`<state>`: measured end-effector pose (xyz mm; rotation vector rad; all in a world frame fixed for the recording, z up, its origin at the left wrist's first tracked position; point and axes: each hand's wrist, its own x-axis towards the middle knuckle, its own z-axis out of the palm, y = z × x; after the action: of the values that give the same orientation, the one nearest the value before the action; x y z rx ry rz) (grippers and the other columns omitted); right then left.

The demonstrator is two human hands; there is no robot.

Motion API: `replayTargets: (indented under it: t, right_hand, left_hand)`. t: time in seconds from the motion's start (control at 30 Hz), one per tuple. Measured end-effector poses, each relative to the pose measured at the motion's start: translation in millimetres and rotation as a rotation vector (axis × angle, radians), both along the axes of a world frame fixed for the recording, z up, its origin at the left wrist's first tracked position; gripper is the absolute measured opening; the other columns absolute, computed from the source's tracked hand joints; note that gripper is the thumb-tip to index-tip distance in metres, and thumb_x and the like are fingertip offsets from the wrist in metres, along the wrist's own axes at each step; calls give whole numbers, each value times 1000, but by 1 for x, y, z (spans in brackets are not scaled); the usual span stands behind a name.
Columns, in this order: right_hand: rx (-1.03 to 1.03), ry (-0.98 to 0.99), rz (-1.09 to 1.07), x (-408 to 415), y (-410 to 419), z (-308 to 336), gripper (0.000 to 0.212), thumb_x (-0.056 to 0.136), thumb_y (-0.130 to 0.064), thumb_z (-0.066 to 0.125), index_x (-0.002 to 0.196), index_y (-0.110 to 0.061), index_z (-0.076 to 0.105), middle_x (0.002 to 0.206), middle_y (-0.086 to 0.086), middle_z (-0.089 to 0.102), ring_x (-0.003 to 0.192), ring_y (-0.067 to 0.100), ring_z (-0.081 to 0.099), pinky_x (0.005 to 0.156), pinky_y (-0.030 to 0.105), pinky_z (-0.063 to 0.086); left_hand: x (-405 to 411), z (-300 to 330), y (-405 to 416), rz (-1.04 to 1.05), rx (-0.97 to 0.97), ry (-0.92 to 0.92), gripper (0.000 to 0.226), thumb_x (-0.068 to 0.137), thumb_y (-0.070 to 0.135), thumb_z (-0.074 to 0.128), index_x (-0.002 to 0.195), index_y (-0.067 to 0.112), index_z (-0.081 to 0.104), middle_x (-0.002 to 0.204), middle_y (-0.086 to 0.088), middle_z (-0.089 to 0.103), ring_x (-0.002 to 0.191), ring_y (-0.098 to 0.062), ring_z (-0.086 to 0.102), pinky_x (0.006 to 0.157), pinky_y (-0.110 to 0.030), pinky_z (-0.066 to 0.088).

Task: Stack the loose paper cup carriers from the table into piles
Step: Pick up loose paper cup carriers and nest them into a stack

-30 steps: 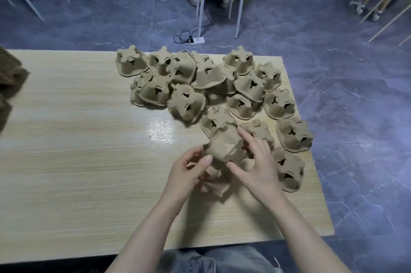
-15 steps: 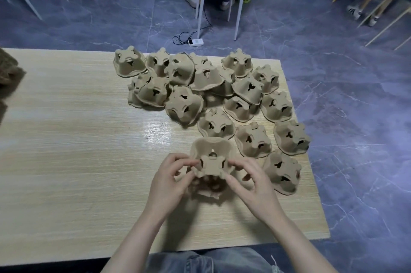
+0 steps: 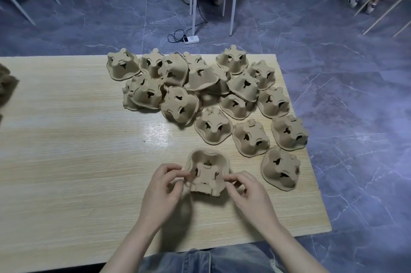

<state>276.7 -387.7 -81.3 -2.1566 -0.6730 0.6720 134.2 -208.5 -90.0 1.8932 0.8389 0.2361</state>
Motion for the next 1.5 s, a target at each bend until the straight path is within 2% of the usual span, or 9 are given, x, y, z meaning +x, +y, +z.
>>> replayTargets:
  t: [0.2, 0.4, 0.5, 0.6, 0.73, 0.9, 1.1, 1.3, 1.5]
  right_hand:
    - [-94, 22, -49, 10, -3, -5, 23, 86, -32, 67, 108, -36, 62, 100, -18, 59, 86, 3, 59, 79, 32, 52]
    - [-92, 230, -56, 5, -2, -14, 48, 88, -25, 69, 132, -31, 52, 104, -12, 62, 75, 0, 57, 75, 18, 49]
    - [24, 347, -165, 4, -1, -17, 50, 89, -15, 68, 133, -28, 50, 100, -6, 65, 71, 3, 56, 75, 22, 50]
    - [-15, 220, -230, 17, -7, -13, 44, 89, -25, 68, 130, -32, 52, 103, -10, 63, 73, 4, 57, 76, 25, 51]
    - [-95, -226, -350, 56, -28, 7, 39, 90, -27, 65, 128, -25, 56, 113, -6, 52, 84, 12, 57, 76, 32, 50]
    - [-466, -321, -267, 108, -65, 1, 63, 81, -40, 72, 138, -22, 51, 136, 4, 45, 123, 27, 42, 97, 46, 42]
    - [-417, -53, -227, 118, -79, -9, 50, 72, -48, 80, 113, -27, 61, 115, 2, 51, 103, 21, 55, 84, 38, 46]
    - [-354, -193, -234, 107, -81, -10, 39, 67, -26, 88, 100, -21, 67, 150, 11, 37, 132, 32, 33, 102, 46, 32]
    - [-201, -156, -215, 97, -81, 0, 38, 63, -24, 90, 69, -37, 55, 123, -9, 46, 122, 14, 34, 99, 35, 25]
  left_hand:
    - [24, 2, 3, 46, -334, 69, 40, 92, 16, 66, 123, 38, 55, 109, 10, 56, 96, 5, 61, 85, -12, 45]
    - [37, -3, -1, -12, -443, 171, 62, 95, 16, 62, 149, 31, 36, 132, 6, 58, 122, -13, 55, 102, -27, 42]
    - [41, -5, -9, -64, -436, 183, 66, 95, 10, 59, 150, 34, 31, 130, 8, 60, 102, -1, 60, 91, -21, 47]
    - [44, -7, -16, -46, -417, 152, 68, 93, 2, 59, 149, 33, 34, 128, 3, 62, 85, 6, 61, 72, -10, 47]
    - [47, -9, -19, 41, -416, 95, 62, 94, -2, 56, 146, 30, 42, 132, -7, 62, 99, -14, 66, 78, -23, 52]
    - [47, -13, -22, 51, -416, 33, 61, 94, -4, 55, 142, 32, 47, 127, -4, 64, 69, 8, 60, 64, -12, 48]
    - [45, -13, -26, 44, -394, 12, 64, 93, -8, 55, 135, 40, 46, 129, -3, 63, 79, 10, 63, 73, -12, 50]
    - [41, -17, -25, 51, -379, 5, 65, 91, -9, 55, 134, 39, 47, 132, -5, 63, 78, 11, 61, 76, -11, 48]
    - [40, -19, -26, 69, -391, 5, 64, 92, -7, 56, 135, 40, 48, 127, -4, 65, 73, 8, 61, 76, -21, 50]
